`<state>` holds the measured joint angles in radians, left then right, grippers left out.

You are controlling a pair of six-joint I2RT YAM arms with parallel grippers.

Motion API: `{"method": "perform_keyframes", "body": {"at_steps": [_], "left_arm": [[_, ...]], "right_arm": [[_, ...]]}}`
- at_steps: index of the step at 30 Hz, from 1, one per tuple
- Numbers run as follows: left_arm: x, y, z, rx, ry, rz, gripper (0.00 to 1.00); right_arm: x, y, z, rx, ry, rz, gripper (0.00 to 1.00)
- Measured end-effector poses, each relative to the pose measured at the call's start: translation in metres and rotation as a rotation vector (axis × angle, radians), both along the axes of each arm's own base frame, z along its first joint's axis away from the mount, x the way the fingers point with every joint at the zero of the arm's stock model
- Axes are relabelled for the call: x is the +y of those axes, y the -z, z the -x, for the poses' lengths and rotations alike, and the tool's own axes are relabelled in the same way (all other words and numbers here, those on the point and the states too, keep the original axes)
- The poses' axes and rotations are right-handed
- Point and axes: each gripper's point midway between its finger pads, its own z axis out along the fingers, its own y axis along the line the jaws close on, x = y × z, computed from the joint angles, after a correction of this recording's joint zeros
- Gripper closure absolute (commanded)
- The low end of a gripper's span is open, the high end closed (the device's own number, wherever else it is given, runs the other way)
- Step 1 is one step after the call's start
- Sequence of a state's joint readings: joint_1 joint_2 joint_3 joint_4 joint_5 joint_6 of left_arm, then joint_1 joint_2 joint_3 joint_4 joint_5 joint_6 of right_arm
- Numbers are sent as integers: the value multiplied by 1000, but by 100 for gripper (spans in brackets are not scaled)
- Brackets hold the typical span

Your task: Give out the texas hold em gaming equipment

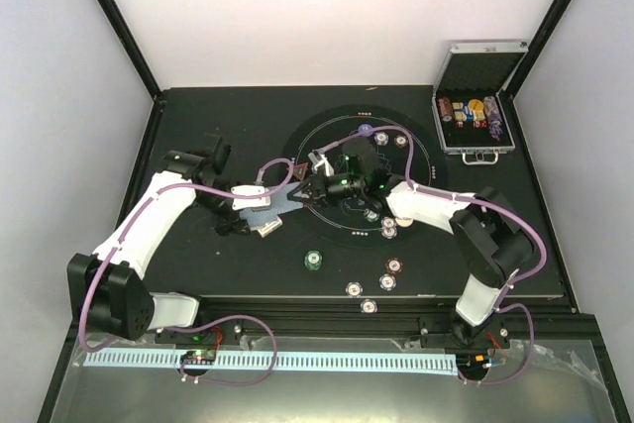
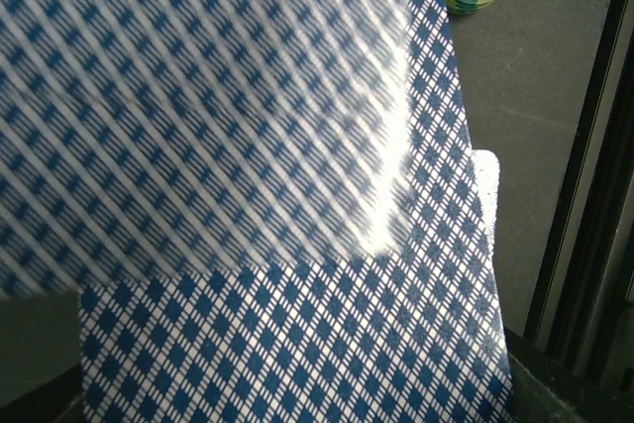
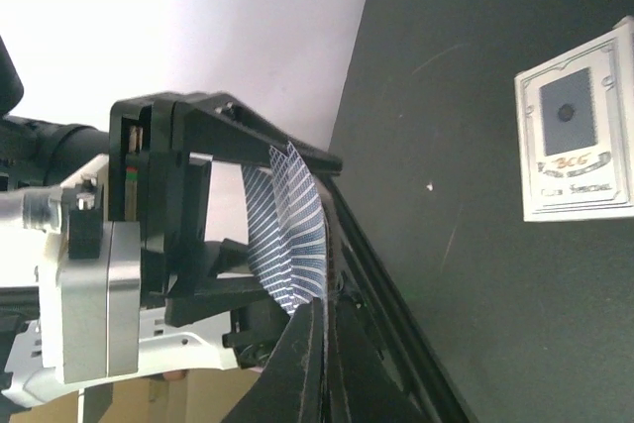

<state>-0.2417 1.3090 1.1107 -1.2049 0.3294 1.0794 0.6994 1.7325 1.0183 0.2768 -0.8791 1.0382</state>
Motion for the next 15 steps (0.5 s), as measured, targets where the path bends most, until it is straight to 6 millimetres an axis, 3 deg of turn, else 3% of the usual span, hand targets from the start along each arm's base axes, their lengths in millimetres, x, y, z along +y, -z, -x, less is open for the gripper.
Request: {"method": "perform_keyframes", "body": {"at_steps": [7, 15], "left_arm": [[-3, -1, -1, -2, -4, 17, 99], [-2, 0, -1, -2, -6, 17, 99]], "right_arm": [[20, -7, 26, 4, -60, -24, 99], [21, -9, 26, 5, -59, -33, 99]]}}
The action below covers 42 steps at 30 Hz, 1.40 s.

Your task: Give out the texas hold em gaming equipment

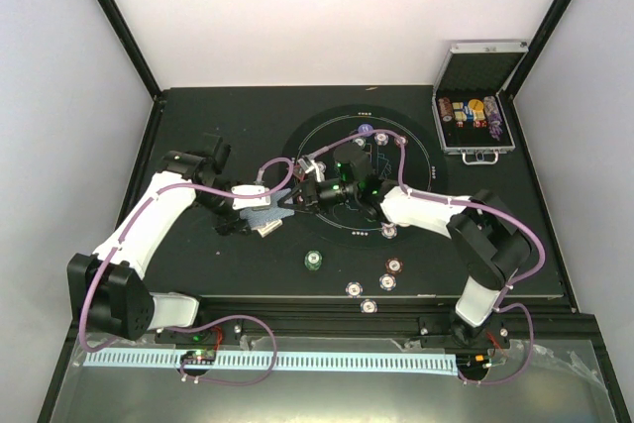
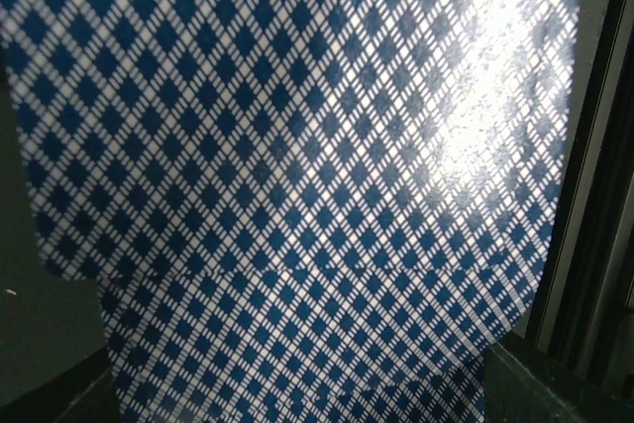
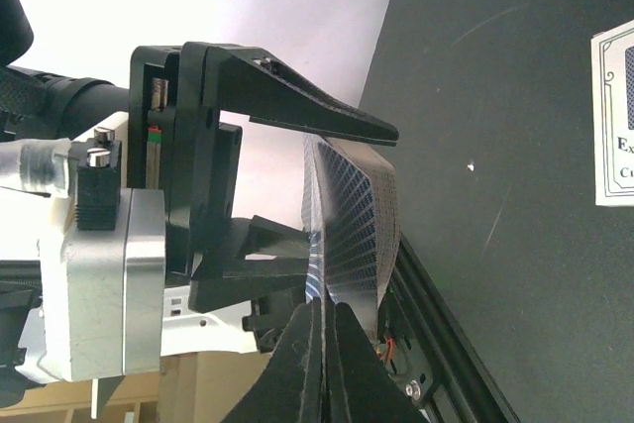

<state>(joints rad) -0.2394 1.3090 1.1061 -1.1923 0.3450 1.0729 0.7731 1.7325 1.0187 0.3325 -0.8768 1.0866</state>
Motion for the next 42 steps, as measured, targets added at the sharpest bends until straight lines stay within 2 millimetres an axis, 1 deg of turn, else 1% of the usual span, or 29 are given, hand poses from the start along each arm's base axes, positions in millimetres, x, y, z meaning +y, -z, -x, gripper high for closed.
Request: {"method": "perform_keyframes", "body": {"at_steps": [2, 5, 8, 16, 21, 24, 31, 38, 39, 42], "left_arm": [[0, 0, 0, 0, -1, 0, 99], [1, 0, 0, 1, -3, 0, 98], [0, 0, 0, 1, -1, 7, 98], [-2, -1, 0, 4, 1, 17, 99], [-2, -1, 1, 4, 1, 17, 98], [-2, -1, 1, 5, 1, 18, 98], [-2, -2, 0, 6, -5, 26, 98], [1, -2, -3, 15, -36, 40, 98], [2, -2, -3, 17, -40, 40, 99], [3, 0, -5, 21, -46, 40, 98]], "right_arm": [[1, 0, 0, 0, -1, 2, 96], [3, -3, 1, -4, -7, 3, 85], [4, -1, 4, -10, -17, 10, 78], [2, 7, 8, -7, -28, 49, 76], [1, 9, 6, -19, -29, 73, 65], [-1, 13, 6, -20, -29, 95, 61], [-4, 20, 8, -10, -32, 123, 60], [-4, 21, 8, -6, -30, 118, 60], [-5, 21, 8, -5, -29, 117, 61], [-6, 22, 10, 2, -25, 115, 67]]}}
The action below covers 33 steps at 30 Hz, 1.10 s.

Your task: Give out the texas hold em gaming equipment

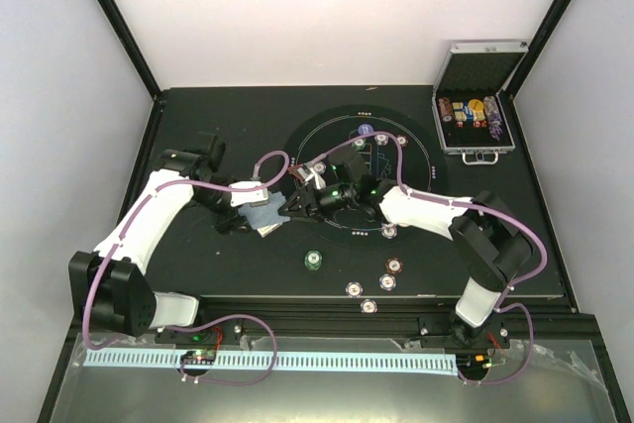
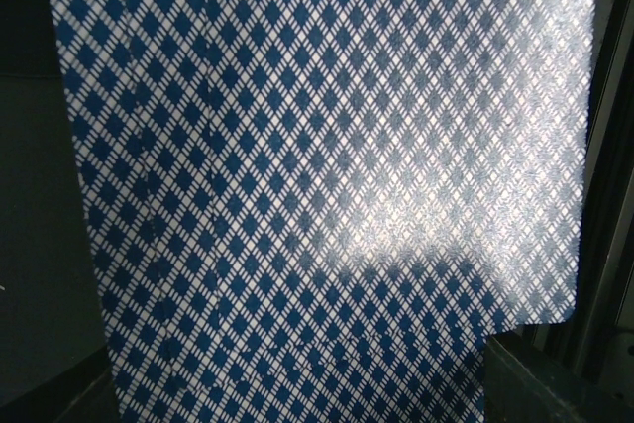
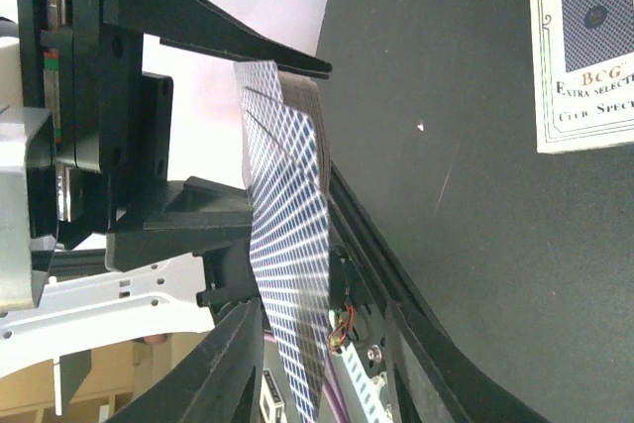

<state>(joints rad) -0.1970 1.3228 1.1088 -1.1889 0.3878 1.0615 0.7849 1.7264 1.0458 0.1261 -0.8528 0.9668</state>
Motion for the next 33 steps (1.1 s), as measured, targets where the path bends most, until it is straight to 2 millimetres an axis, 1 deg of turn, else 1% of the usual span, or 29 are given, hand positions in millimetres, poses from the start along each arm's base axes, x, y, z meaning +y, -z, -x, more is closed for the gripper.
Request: {"method": "perform_keyframes", "body": {"at_steps": [8, 12, 20, 27, 33], "left_arm": [[0, 0, 0, 1, -1, 1, 98], [1, 0, -1, 1, -6, 1, 99], [1, 0, -1, 1, -7, 1, 99], [2, 0, -1, 0, -7, 0, 98], [1, 0, -2, -2, -7, 1, 99]], "right_arm": [[-2, -5, 2, 9, 9, -19, 74], [-4, -6, 5, 10, 11, -25, 76], [-3, -3, 13, 24, 4, -26, 83], [-1, 0, 19, 26, -5, -28, 85], [-5, 8, 22, 40, 1, -18, 90]]}}
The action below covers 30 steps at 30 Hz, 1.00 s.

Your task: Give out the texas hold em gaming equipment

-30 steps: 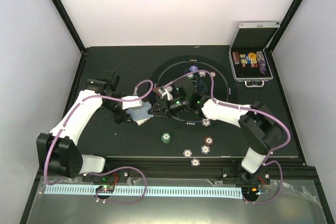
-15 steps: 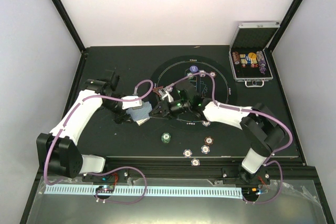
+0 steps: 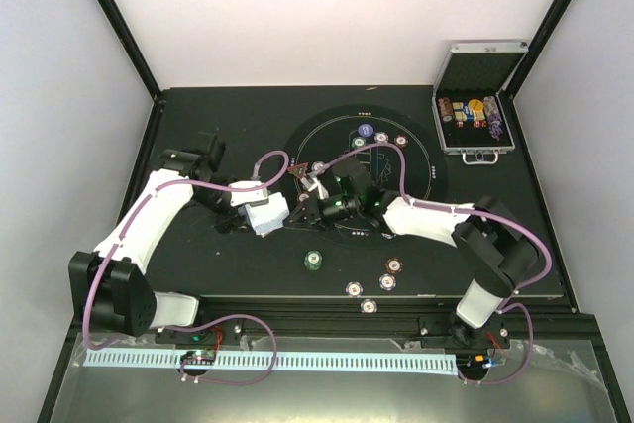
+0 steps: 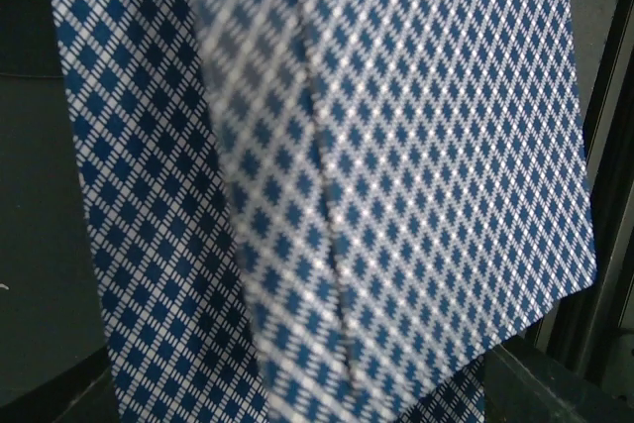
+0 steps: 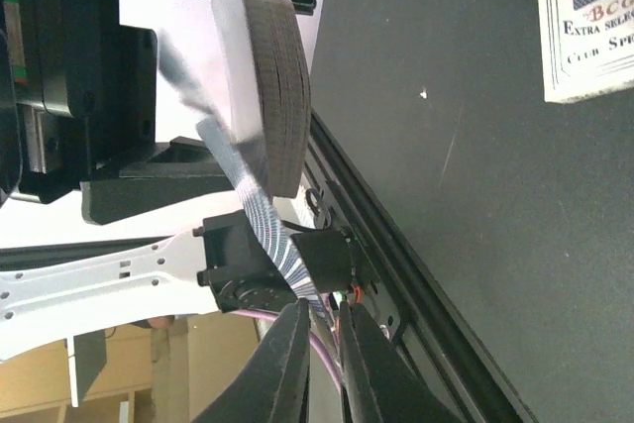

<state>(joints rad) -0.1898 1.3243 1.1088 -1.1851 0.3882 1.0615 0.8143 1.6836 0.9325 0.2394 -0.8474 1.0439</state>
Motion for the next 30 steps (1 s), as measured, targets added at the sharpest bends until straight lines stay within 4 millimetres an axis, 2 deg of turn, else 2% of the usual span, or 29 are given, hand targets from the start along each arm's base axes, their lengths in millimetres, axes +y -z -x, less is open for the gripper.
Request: {"method": "perform_keyframes", "body": {"at_steps": [8, 23, 30], "left_arm": [[0, 0, -1, -5, 0, 0, 98], [0, 0, -1, -5, 0, 0, 99], [0, 0, -1, -5, -1, 0, 98]], "right_arm": [[-2, -4, 2, 0, 7, -14, 99], [-4, -35, 5, -42, 13, -84, 99], [-5, -33, 7, -30, 13, -85, 99]]}}
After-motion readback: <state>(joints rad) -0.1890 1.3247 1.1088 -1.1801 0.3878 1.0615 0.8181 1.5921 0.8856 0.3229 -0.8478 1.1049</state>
